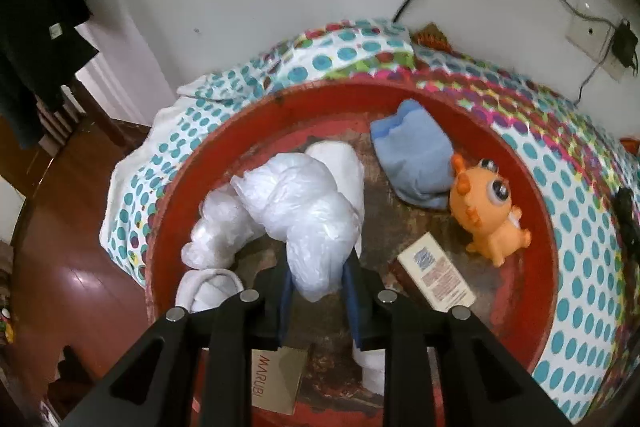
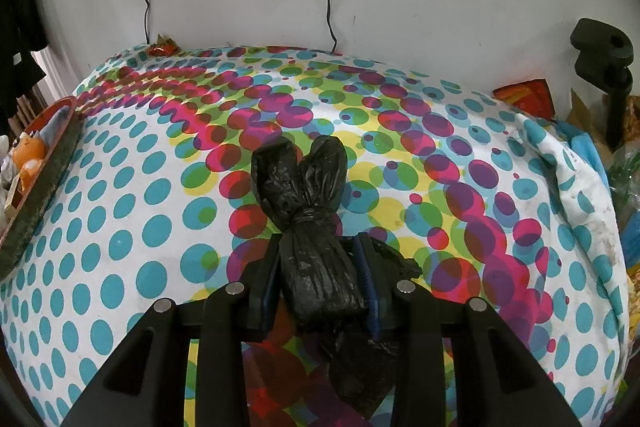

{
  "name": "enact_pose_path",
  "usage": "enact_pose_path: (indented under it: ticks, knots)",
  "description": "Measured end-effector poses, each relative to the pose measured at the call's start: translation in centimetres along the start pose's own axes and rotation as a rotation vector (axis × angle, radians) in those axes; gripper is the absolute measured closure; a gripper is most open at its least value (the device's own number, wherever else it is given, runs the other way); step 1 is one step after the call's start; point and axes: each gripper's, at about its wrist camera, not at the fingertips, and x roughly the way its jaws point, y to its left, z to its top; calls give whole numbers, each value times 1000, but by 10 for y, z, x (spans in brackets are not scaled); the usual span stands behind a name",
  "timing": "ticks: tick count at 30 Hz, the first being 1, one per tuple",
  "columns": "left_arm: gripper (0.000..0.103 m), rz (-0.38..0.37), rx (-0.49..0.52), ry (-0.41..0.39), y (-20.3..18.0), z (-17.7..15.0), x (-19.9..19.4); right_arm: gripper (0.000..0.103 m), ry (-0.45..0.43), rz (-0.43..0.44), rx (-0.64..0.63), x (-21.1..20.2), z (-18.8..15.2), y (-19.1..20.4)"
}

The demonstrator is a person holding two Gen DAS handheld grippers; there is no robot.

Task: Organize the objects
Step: 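Carry the white plastic bag onto the red tray and open the left gripper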

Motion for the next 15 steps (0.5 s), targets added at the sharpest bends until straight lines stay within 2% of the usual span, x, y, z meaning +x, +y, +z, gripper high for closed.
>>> enact_pose_path:
  ticks: [3, 8, 10, 12, 15]
  knots:
    - [76, 0, 5, 11, 1, -3, 6, 70, 0, -7, -5, 0, 0, 1]
    - [59, 21, 22, 24, 6, -10, 10, 69, 1, -9, -6, 0, 0, 1]
    - [49, 8, 24, 17, 10, -12, 8, 69, 1, -8, -5, 0, 0, 1]
    - [44, -8, 28, 11, 13, -16, 4, 69, 1, -9, -7, 0, 0, 1]
    - [43, -10, 48, -19, 14, -23, -5, 67, 0, 5, 0, 0, 0, 0]
